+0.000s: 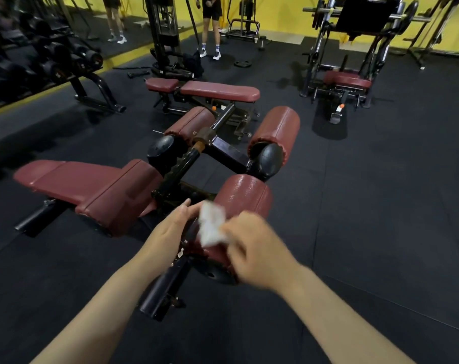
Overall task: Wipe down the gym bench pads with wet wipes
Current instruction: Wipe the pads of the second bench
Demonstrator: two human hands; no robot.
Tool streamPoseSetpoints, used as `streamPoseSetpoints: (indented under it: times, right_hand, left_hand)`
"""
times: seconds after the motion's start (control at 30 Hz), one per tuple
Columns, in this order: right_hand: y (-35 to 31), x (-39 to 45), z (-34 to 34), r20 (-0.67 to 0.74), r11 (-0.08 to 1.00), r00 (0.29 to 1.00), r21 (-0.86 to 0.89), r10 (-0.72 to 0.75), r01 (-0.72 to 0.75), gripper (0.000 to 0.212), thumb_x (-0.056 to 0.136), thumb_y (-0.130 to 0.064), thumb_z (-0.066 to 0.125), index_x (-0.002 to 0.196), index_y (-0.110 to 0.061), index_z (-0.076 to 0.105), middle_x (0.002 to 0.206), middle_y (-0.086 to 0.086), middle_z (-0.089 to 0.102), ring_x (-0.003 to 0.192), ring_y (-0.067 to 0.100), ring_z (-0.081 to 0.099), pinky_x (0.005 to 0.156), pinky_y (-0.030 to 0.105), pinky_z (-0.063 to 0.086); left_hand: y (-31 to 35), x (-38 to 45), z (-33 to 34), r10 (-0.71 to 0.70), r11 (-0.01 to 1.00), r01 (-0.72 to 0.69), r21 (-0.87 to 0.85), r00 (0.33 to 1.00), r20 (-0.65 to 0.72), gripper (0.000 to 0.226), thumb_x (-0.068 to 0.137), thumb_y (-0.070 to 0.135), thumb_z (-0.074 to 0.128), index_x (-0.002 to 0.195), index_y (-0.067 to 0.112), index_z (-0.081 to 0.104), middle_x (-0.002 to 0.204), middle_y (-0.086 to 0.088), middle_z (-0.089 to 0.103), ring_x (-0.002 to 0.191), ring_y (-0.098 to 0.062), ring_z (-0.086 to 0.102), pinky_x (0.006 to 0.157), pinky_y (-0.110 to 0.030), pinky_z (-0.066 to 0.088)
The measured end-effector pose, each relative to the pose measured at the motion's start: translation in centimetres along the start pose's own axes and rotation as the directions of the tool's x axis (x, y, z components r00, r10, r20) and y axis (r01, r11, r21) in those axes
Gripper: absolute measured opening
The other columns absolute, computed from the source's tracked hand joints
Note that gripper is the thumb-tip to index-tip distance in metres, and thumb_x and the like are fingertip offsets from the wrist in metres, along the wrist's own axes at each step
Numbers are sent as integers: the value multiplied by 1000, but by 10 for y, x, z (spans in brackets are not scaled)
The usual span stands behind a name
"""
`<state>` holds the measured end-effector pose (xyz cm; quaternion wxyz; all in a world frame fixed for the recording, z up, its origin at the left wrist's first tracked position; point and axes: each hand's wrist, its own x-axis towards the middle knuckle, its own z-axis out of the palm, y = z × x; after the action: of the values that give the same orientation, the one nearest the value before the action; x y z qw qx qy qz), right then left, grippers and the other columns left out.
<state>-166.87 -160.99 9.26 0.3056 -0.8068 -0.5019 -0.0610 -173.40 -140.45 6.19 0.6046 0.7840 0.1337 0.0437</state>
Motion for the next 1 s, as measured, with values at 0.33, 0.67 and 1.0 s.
streamPoseSetpoints:
  times: [0.33, 0.67, 1.0]
  right_hand:
    - [84, 61, -33, -132, 933, 957, -222, 259, -283, 15, 85, -3, 55, 94, -7, 66, 84, 12, 66, 81, 34, 57, 77, 47, 44]
    - [31, 18, -3, -157, 972, 965, -75, 209, -222, 18, 82, 1, 57, 98, -8, 62, 82, -6, 50, 78, 16, 46, 72, 26, 35]
    - [-26, -2, -4, 159, 994, 987, -107, 11, 6, 22, 81, -1, 55, 100, -8, 63, 82, 3, 58, 75, 18, 41, 77, 30, 39]
  left_hand:
    - [-1, -10, 9, 55, 987, -54, 154, 998, -2, 67, 86, 76, 13, 134, 50, 53, 149, 24, 42, 138, 18, 21, 120, -26, 12]
    - [-8, -10, 12, -90, 995, 90, -42, 996, 17, 60, 90, 77, 17, 128, 55, 57, 140, 25, 52, 120, 25, 40, 91, -8, 26]
    - [-32, 0, 12, -141, 984, 147, -102, 988, 61, 66, 71, 96, 27, 112, 59, 64, 115, 29, 68, 109, 15, 57, 96, -24, 35]
